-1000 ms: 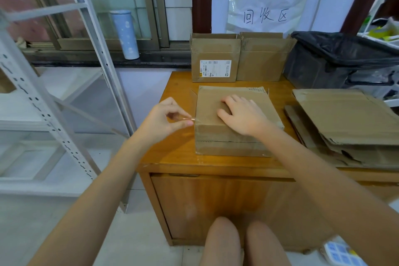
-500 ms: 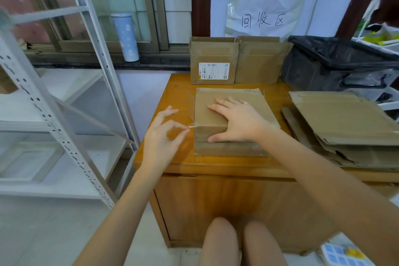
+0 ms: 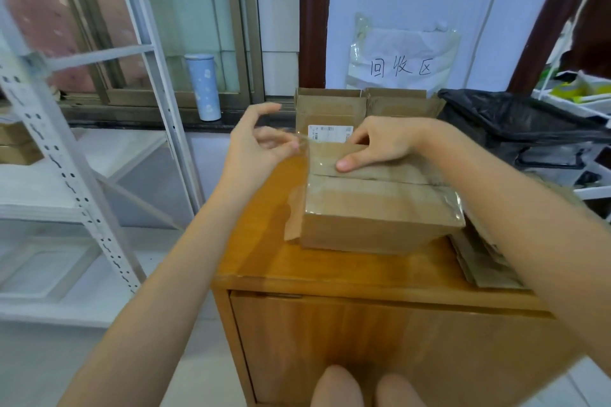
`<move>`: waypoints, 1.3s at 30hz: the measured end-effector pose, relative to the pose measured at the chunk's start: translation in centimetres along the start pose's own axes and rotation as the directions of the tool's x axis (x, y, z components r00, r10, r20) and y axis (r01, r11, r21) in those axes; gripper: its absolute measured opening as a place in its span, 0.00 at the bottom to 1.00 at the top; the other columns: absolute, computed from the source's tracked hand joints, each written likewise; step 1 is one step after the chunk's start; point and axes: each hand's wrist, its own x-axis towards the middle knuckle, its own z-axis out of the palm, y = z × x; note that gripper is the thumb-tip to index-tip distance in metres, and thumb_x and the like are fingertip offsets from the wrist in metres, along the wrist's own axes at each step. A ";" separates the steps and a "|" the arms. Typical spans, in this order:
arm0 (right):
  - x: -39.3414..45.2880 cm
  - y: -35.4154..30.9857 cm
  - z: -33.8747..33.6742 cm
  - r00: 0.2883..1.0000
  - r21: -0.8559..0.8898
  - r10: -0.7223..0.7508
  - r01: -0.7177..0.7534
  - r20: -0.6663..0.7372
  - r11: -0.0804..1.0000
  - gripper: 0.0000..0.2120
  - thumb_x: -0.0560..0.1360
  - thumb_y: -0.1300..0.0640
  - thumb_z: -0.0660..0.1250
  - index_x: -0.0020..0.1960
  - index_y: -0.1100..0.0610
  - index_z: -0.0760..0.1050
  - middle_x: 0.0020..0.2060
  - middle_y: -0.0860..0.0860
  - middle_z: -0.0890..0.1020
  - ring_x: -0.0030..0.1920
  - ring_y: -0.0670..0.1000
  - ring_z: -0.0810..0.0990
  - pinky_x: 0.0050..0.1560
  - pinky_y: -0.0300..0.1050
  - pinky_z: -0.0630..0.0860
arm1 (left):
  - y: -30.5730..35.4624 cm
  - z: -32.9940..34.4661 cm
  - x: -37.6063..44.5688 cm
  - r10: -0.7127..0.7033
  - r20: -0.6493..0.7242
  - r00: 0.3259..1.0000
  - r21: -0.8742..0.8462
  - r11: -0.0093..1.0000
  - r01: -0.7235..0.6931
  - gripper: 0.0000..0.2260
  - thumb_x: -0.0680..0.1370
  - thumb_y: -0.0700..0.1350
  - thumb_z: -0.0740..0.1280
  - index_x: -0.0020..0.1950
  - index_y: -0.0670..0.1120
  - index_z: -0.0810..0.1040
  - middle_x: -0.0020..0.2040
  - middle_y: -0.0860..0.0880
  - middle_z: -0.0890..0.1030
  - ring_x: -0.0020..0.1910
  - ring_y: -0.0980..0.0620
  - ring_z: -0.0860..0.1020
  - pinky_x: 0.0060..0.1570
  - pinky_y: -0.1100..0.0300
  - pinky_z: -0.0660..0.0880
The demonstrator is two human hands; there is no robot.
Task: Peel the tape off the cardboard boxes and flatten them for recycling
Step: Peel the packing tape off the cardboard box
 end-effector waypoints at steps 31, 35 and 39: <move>3.7 -1.2 8.5 0.941 0.082 0.132 -0.111 -0.311 0.990 0.26 0.68 0.33 0.67 0.57 0.49 0.76 0.53 0.46 0.75 0.53 0.48 0.73 0.53 0.48 0.74 | -6.1 2.3 1.0 -0.186 -0.041 0.982 0.205 0.960 0.190 0.07 0.78 0.42 0.67 0.52 0.43 0.83 0.48 0.48 0.83 0.50 0.50 0.81 0.57 0.53 0.77; 4.7 -2.6 7.4 0.935 -0.090 0.170 -0.207 -0.310 0.974 0.27 0.67 0.28 0.62 0.47 0.51 0.77 0.44 0.46 0.79 0.46 0.49 0.76 0.42 0.44 0.70 | -5.8 1.1 -0.5 -0.133 -0.105 0.986 0.120 0.982 0.145 0.04 0.78 0.42 0.66 0.50 0.47 0.81 0.45 0.52 0.82 0.49 0.52 0.81 0.53 0.60 0.77; 4.9 -3.2 7.7 0.923 -0.251 0.112 -0.214 -0.368 0.944 0.31 0.64 0.24 0.62 0.44 0.53 0.74 0.41 0.47 0.78 0.43 0.50 0.76 0.41 0.44 0.73 | -5.5 0.6 -1.3 -0.130 -0.064 0.990 0.054 0.990 0.133 0.05 0.79 0.40 0.65 0.51 0.45 0.80 0.46 0.49 0.83 0.48 0.53 0.82 0.48 0.66 0.78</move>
